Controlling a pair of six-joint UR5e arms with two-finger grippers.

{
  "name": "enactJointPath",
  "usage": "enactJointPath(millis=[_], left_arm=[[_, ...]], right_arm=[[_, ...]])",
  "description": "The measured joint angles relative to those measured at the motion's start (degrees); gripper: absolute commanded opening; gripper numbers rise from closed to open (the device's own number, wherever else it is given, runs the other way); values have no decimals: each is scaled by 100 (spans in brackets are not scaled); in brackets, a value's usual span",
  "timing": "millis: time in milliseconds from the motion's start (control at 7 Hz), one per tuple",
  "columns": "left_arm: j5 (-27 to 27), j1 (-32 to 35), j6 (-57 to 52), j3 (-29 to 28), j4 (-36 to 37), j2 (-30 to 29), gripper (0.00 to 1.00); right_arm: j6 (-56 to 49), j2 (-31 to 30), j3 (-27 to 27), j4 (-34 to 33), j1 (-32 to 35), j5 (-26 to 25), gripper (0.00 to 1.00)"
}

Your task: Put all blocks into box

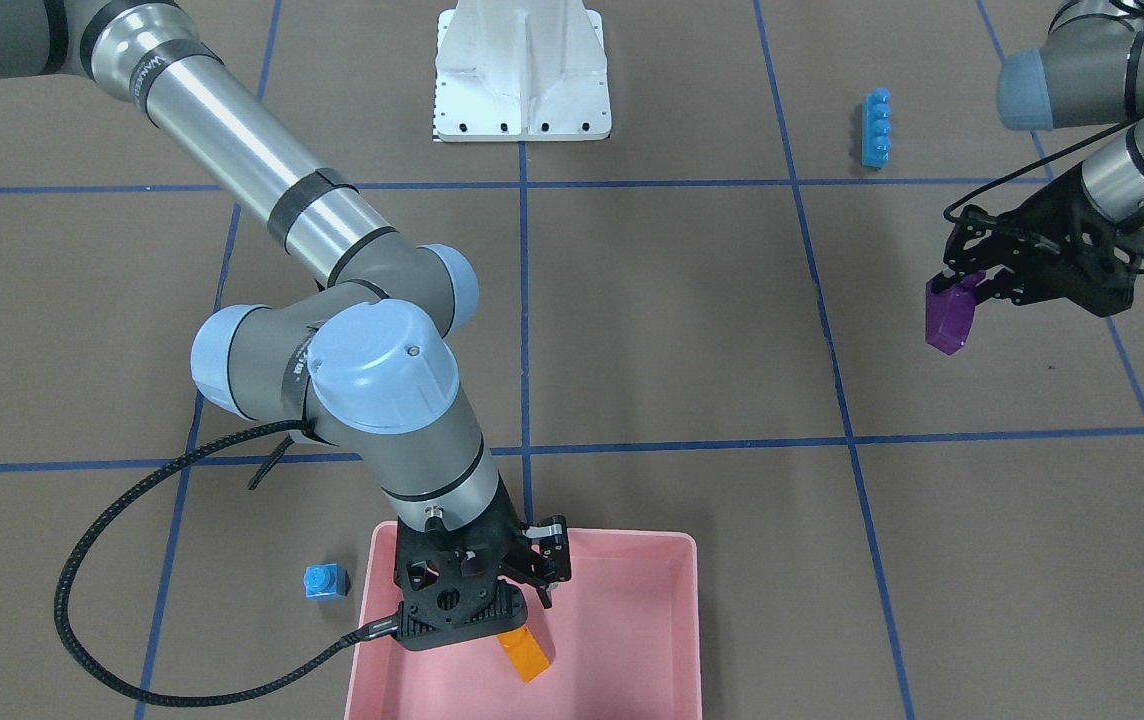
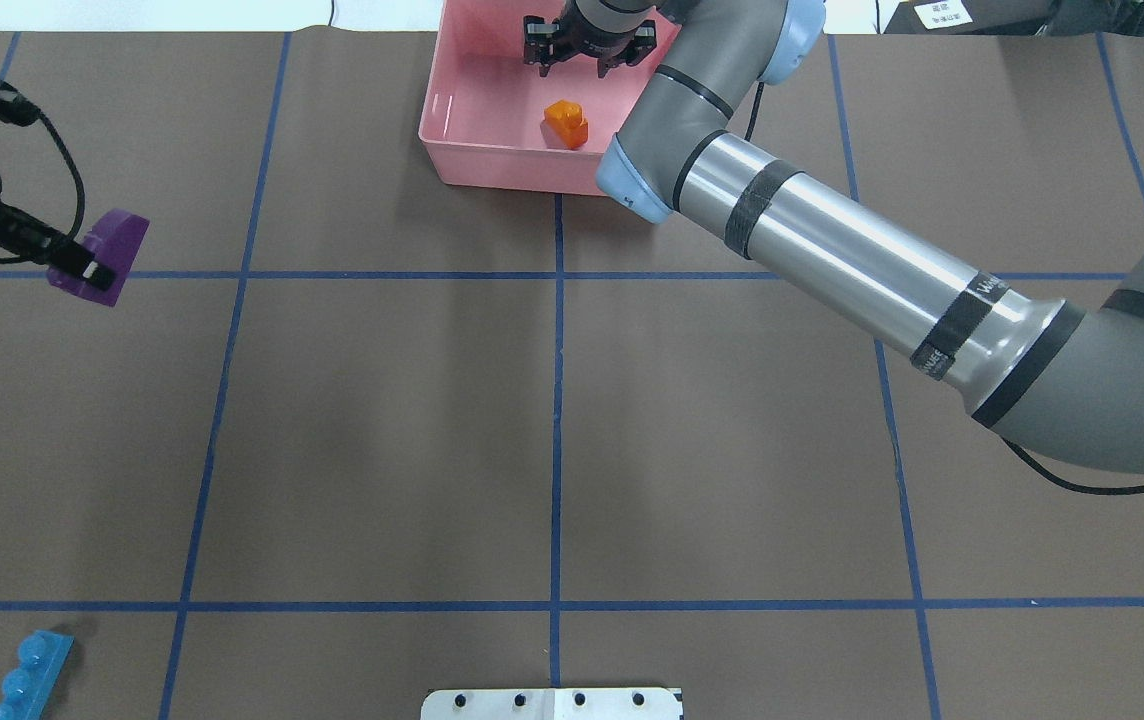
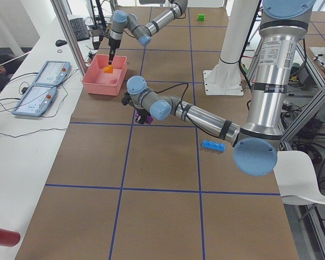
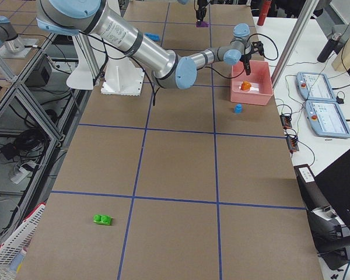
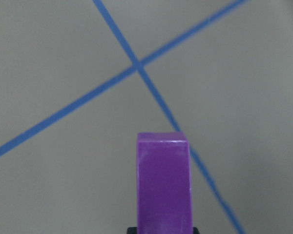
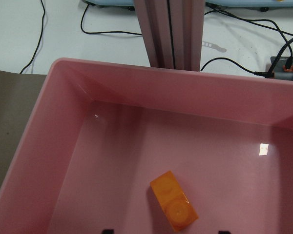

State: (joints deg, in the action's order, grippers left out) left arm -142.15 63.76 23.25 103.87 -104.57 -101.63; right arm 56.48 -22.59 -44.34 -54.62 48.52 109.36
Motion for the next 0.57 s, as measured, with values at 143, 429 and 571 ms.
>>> enactJointPath(millis=[143, 429, 571], left_arm=[[-91, 6, 693, 9, -18, -331, 0], [-113, 8, 1827, -31, -28, -965, 0], [-59, 2, 2315, -103, -29, -1283, 0]], right_arm=[[-7, -29, -398, -510, 51, 25, 100], [-265, -203, -1550, -1939, 215, 131, 100], [-492, -496, -2102, -2280, 315, 199, 100]])
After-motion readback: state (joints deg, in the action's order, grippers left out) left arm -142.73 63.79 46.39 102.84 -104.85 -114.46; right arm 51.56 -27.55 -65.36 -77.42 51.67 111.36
